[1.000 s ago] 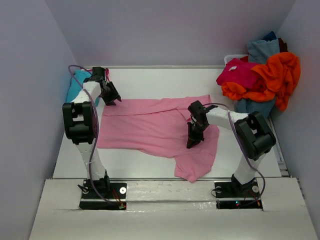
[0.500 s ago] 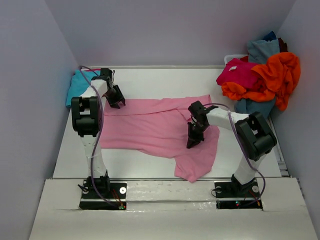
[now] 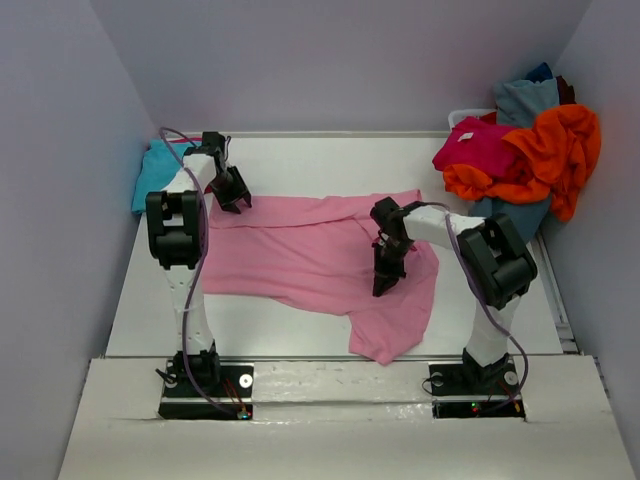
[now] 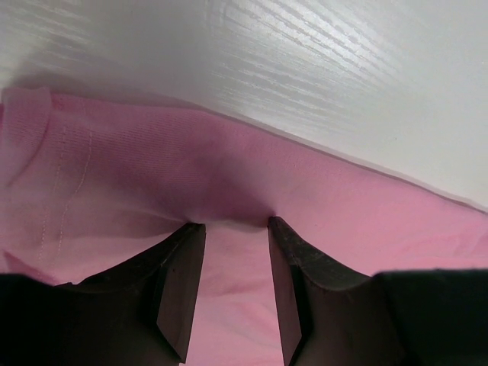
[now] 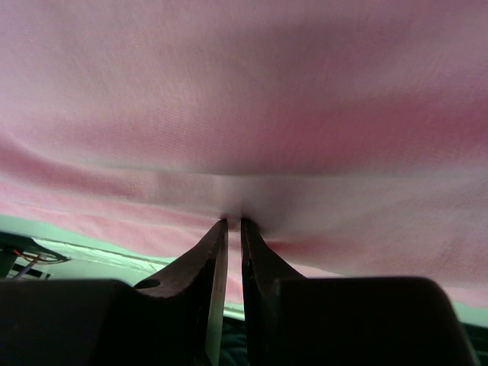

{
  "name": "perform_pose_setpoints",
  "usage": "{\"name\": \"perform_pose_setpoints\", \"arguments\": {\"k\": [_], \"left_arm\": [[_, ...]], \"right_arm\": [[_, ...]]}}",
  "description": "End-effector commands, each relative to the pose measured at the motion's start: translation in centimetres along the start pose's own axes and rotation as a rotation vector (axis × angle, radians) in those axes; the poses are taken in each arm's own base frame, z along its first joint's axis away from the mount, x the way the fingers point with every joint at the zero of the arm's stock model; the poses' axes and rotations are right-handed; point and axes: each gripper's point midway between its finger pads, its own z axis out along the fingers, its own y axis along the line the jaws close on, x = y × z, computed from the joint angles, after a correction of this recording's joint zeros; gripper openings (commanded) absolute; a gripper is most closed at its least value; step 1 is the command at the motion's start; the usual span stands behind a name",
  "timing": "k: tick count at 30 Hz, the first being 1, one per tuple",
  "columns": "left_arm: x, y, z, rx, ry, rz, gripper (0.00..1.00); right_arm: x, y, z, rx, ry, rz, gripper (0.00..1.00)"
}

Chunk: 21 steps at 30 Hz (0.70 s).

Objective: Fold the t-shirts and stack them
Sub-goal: Smooth out the 1/3-folded T-shirt at the center of the board.

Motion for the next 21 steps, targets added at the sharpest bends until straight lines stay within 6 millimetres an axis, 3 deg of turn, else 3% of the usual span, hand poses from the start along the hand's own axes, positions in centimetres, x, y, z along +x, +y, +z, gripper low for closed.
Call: {"name": "perform_pose_setpoints", "arguments": {"k": [1, 7, 10, 12, 15, 16, 21], "left_arm": [[-0.1, 1.7, 2.5, -0.066, 0.009, 0.006, 0.52], [-0.5, 2.0, 2.6, -0.068, 0.014, 0.006, 0.52], [-0.5, 1.9, 2.2, -0.063, 0.008, 0.008, 0.52], [-0.4, 2.0, 2.0, -0.065, 0.007, 0.008, 0.52], [-0.2, 2.0, 2.1, -0.062, 0.009, 0.01, 0.52], [-0.2, 2.1, 2.1, -0.063, 0.008, 0.01, 0.52], [0.1, 2.2, 2.0, -0.062, 0.01, 0.008, 0.52]], "right_arm": [[-3.4, -3.7, 3.0, 0.2, -0.092, -0.038, 0.19], [-4.0, -3.4, 1.8, 0.193, -0.107, -0.048, 0.19], [-4.3, -1.9, -1.1, 0.147, -0.16, -0.052, 0.2], [-5.7, -0.5, -5.0, 0.113, -0.283, -0.052, 0.24], [-7.4, -0.6, -8.8, 0.16, -0.392, -0.028, 0.26], [-8.2, 0.2, -10.4, 0.144, -0.439, -0.027, 0.27], [-11.9, -0.6, -13.3, 0.13, -0.526, 0.055, 0.29]]}}
